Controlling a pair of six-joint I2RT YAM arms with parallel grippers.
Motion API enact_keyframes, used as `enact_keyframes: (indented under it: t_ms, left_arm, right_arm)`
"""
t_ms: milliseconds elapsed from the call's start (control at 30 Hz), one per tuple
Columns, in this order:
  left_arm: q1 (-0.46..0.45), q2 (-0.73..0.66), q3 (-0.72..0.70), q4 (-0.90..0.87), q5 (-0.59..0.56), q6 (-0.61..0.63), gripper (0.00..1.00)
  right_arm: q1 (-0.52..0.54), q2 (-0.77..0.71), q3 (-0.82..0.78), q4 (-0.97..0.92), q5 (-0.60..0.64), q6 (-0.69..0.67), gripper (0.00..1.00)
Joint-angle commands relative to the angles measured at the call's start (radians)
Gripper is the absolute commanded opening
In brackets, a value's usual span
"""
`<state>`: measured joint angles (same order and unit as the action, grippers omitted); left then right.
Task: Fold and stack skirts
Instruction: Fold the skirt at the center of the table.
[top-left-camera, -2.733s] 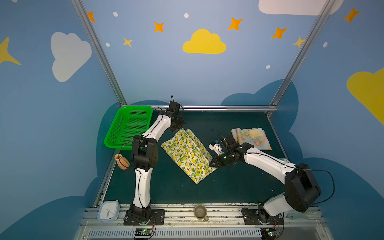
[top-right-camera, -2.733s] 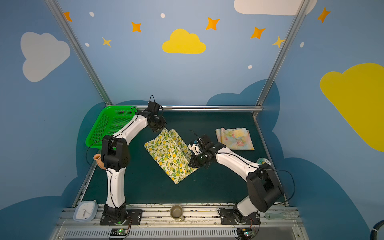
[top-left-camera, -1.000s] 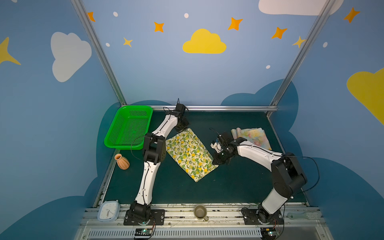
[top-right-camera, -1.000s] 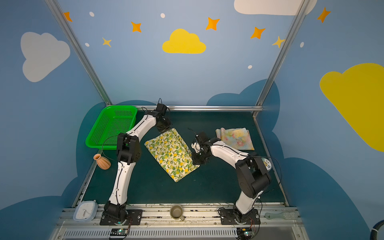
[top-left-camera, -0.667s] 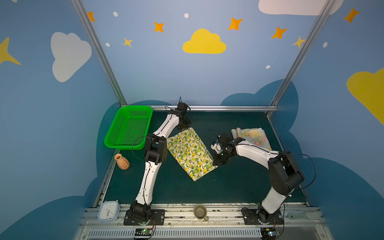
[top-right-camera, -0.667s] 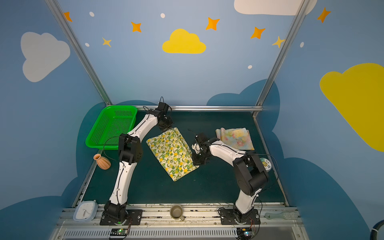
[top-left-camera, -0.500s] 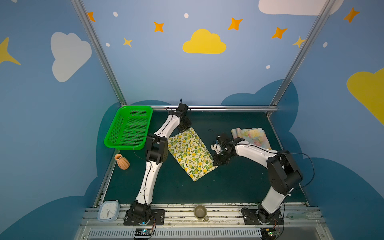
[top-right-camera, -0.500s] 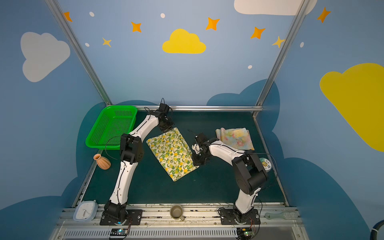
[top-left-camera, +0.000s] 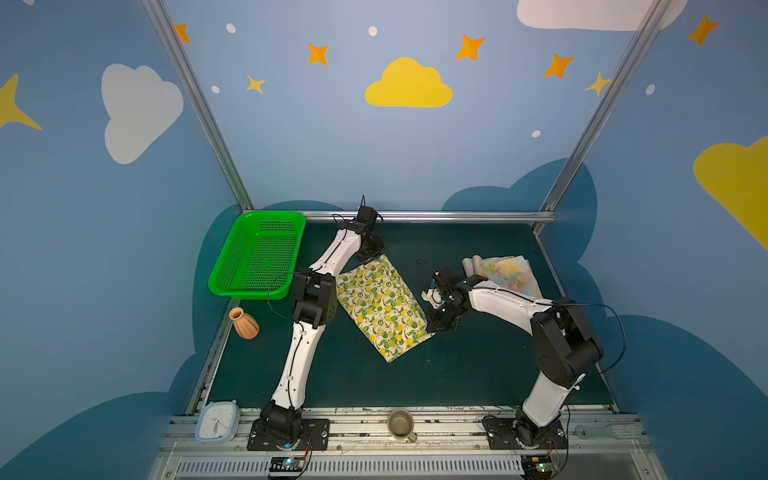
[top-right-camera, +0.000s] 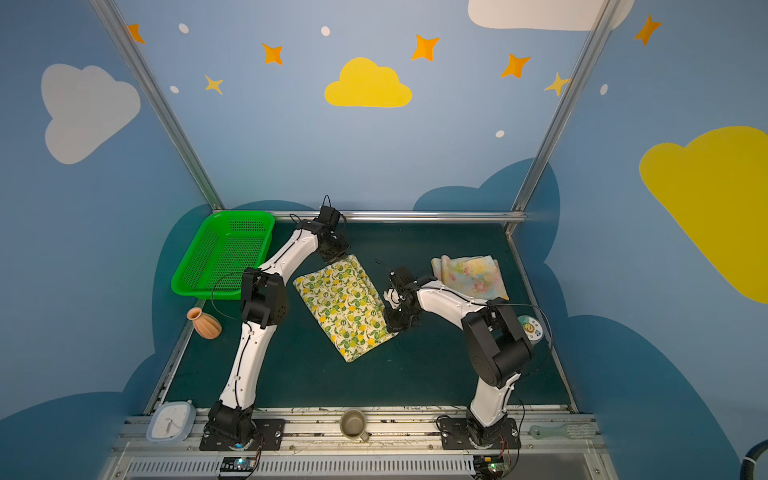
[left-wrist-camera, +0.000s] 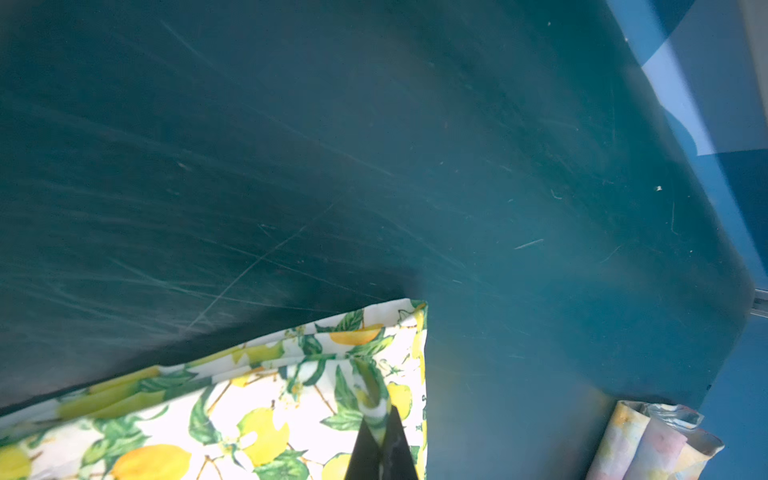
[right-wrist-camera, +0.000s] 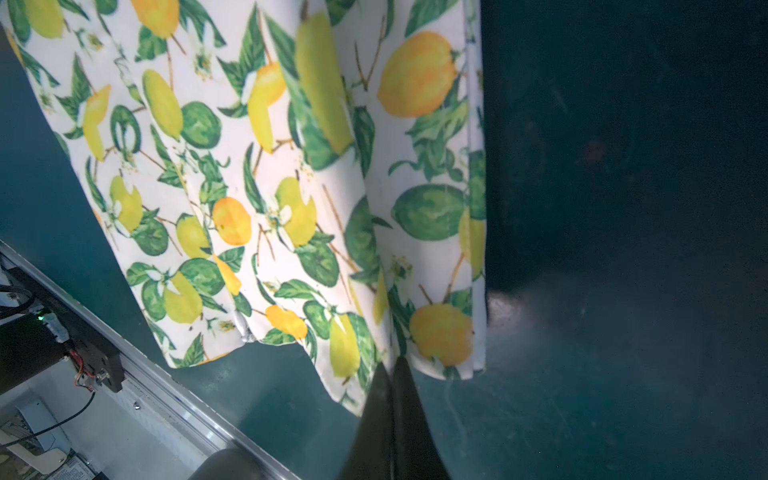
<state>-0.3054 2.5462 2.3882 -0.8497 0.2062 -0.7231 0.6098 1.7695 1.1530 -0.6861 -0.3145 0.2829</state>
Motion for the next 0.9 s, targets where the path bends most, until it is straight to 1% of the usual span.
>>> enact_keyframes:
  t_ms: [0, 700, 867]
  left_arm:
    - [0.014, -0.014, 0.038, 0.07, -0.038, -0.017, 0.04]
    - [-0.01, -0.045, 0.049, 0.117, -0.039, -0.041, 0.04]
    - [-0.012, -0.032, 0.057, 0.133, -0.03, -0.054, 0.04]
  right_arm:
    - [-0.002, 0.019, 0.002, -0.114, 0.002, -0.011, 0.0]
    - [-0.002, 0.022, -0.01, -0.115, 0.004, -0.015, 0.0]
    - [-0.002, 0.026, -0.011, -0.113, 0.005, -0.018, 0.0]
